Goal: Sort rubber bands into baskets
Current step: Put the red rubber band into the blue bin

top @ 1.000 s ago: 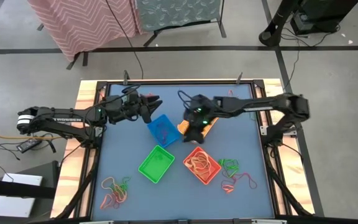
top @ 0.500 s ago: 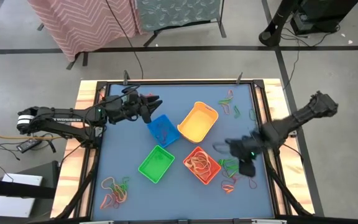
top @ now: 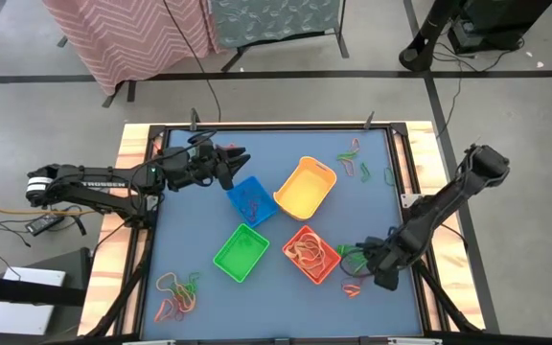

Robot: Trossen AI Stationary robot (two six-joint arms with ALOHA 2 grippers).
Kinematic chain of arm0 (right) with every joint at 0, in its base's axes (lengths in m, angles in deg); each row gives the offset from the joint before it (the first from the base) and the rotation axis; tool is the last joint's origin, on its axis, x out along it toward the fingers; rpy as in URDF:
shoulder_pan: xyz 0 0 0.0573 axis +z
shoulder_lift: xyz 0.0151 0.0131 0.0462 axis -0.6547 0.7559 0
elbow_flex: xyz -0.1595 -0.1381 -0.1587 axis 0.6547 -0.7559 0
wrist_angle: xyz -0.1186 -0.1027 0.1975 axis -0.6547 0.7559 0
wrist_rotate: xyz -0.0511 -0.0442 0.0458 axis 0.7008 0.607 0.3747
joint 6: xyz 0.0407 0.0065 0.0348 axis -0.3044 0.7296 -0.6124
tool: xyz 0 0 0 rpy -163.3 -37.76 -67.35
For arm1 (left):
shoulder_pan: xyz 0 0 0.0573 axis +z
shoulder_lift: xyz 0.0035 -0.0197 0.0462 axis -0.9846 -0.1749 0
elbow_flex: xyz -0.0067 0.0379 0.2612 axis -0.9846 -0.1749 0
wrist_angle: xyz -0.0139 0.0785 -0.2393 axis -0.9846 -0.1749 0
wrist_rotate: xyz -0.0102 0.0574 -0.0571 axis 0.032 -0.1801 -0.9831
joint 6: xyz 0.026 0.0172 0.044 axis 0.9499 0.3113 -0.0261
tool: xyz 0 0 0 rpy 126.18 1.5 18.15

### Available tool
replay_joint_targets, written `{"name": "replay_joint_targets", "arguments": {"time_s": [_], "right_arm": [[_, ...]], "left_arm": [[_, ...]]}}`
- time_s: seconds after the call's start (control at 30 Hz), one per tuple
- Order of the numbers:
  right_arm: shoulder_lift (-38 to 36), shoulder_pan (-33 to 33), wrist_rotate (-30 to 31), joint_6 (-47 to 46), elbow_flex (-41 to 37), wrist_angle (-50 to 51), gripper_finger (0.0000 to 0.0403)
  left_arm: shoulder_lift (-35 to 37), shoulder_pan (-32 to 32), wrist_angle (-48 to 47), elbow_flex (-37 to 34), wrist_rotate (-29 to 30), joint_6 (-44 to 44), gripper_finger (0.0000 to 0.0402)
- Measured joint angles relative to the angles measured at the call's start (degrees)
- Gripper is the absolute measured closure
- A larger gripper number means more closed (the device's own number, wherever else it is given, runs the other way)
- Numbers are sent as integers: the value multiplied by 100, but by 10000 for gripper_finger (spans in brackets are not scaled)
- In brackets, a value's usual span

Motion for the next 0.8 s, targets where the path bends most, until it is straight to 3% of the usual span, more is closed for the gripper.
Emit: {"name": "replay_joint_targets", "arguments": {"time_s": [0.23, 0.5, 0.63, 0.8], "right_arm": [[741, 181, 139, 120, 13, -772, 188], [1071, 306, 433, -37, 61, -715, 200], [1026, 302, 427, 60, 29, -676, 254], [1020, 297, 301, 174, 15, -680, 378]], "left_arm": [[0, 2, 0, 0, 0, -3, 204], [2, 0, 8, -2, 0, -5, 204], [2, 2, 8, 0, 0, -6, 204], [2, 2, 8, 0, 0, -7, 204]]}}
